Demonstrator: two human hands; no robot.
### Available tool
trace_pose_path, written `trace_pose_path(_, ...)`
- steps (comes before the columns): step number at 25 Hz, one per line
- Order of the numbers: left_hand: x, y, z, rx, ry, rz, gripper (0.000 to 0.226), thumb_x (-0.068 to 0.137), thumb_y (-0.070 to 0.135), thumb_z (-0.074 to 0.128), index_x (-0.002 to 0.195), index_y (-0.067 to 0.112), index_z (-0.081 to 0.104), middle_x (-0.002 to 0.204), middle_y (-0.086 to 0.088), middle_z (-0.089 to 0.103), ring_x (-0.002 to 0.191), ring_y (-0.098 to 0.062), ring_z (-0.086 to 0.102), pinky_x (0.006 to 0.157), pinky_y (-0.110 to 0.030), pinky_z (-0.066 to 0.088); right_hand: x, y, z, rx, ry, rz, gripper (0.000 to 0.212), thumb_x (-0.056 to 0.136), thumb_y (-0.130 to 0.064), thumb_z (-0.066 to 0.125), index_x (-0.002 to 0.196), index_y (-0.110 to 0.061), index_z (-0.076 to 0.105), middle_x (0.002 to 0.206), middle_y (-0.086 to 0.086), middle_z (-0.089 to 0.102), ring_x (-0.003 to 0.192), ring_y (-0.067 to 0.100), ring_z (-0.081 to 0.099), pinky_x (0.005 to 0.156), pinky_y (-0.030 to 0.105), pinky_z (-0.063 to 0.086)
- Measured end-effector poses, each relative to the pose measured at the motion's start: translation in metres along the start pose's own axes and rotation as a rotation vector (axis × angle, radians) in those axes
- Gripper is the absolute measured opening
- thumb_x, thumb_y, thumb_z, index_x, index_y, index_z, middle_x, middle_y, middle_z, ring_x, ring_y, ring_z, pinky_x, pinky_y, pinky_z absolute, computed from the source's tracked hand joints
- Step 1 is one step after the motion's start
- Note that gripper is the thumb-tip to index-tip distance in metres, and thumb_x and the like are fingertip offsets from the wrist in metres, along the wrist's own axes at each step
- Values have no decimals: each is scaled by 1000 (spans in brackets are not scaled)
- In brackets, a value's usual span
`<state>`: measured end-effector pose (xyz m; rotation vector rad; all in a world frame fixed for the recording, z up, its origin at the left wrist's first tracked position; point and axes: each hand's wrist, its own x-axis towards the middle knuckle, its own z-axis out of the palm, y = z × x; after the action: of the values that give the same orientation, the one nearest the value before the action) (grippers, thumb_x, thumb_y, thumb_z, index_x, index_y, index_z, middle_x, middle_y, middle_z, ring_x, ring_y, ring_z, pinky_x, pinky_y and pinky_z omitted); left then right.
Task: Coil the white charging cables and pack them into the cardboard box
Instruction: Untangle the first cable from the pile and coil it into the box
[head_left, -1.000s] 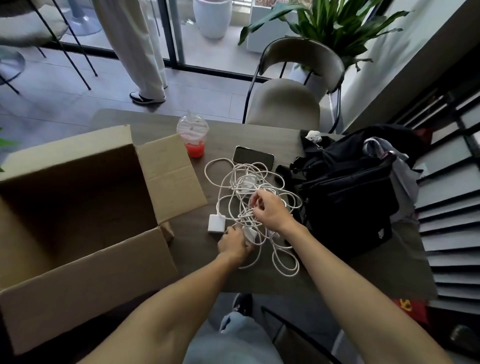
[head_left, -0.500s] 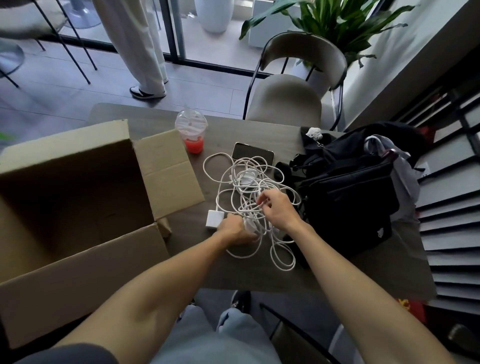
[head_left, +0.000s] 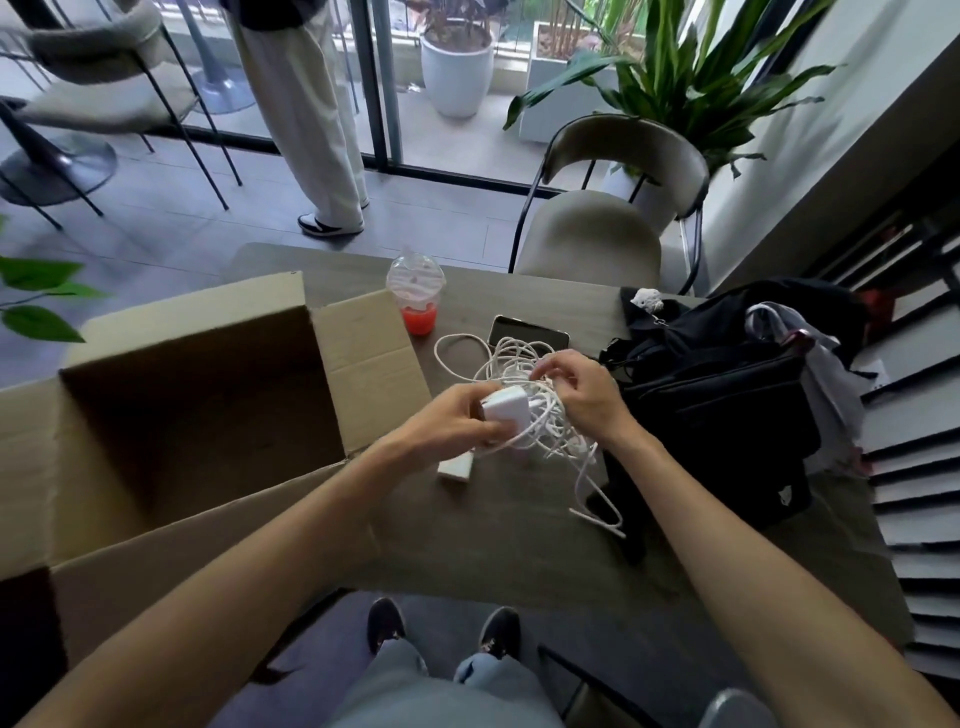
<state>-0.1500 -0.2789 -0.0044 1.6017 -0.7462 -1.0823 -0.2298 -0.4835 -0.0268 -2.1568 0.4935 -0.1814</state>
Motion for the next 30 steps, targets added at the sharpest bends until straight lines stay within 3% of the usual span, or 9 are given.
trace_pose_path(3, -8, 31, -8, -22, 92, 102, 25, 92, 1, 66, 117, -3, 62, 94, -17, 65, 81, -22, 60, 73, -37, 49, -4, -41, -19, 271, -206, -34, 24, 93, -18, 51, 89, -18, 74, 87, 1, 72, 82, 8, 64, 75, 21, 50)
trace_pose_path(6, -16, 57, -14, -1, 146, 180, 29, 91, 2, 67, 119, -1, 63, 103, -23, 69, 85, -20, 67, 75, -29, 57, -3, -66, -42, 240, -387, -66, 23, 91, -31, 62, 97, -11, 72, 89, -1, 73, 86, 6, 66, 76, 15, 49)
trace_pose_path(10, -31, 85, -30, -29, 203, 219, 27, 90, 0, 65, 117, 3, 61, 106, -20, 66, 85, -14, 69, 76, -27, 59, 0, -77, -67, -126, -459, -109, 10, 90, -25, 69, 93, -17, 73, 89, 1, 73, 83, 8, 67, 79, 26, 52)
trace_pose_path(15, -51, 115, -69, -425, 2, 209, 32, 89, 13, 65, 118, 6, 56, 114, -26, 67, 94, -31, 70, 79, -36, 60, -11, -78, -65, -334, -136, -192, 31, 101, -29, 56, 77, -17, 72, 69, -2, 69, 67, 15, 64, 65, 36, 51)
trace_pose_path(18, -55, 107, -59, -168, -208, 75, 31, 87, 11, 70, 116, 10, 57, 115, -28, 64, 98, -41, 65, 92, -56, 53, -10, -100, -65, -171, 57, -263, 36, 103, -33, 52, 82, -15, 74, 73, 5, 73, 68, 19, 69, 67, 36, 52)
trace_pose_path(23, -53, 112, -12, -214, -531, 164, 20, 100, 7, 50, 118, 2, 56, 83, -8, 58, 74, -23, 58, 70, -36, 52, -10, -144, -66, -201, 282, -499, 41, 102, -36, 43, 91, -8, 70, 75, 0, 74, 66, 15, 72, 63, 42, 59)
trace_pose_path(25, -45, 122, -3, -184, -381, 294, 21, 104, 13, 48, 120, 4, 57, 79, -3, 57, 70, -19, 59, 65, -33, 53, -15, -145, -64, -372, 346, -516, 45, 102, -43, 42, 91, -8, 67, 69, 3, 71, 60, 22, 70, 57, 41, 57)
trace_pose_path(28, -32, 135, -12, 443, 236, 560, 23, 94, 23, 66, 115, 14, 60, 82, 14, 60, 70, 0, 61, 64, -23, 54, -21, -137, -61, -484, 370, -568, 45, 102, -42, 41, 101, -7, 69, 63, 8, 69, 53, 25, 68, 53, 36, 57)
trace_pose_path(30, -28, 137, -19, 662, 282, 594, 41, 84, 30, 78, 115, 16, 55, 96, 10, 61, 82, 2, 59, 68, -14, 49, -20, -131, -60, -456, 335, -588, 35, 104, -33, 45, 100, -7, 68, 64, 6, 69, 51, 20, 67, 51, 38, 57)
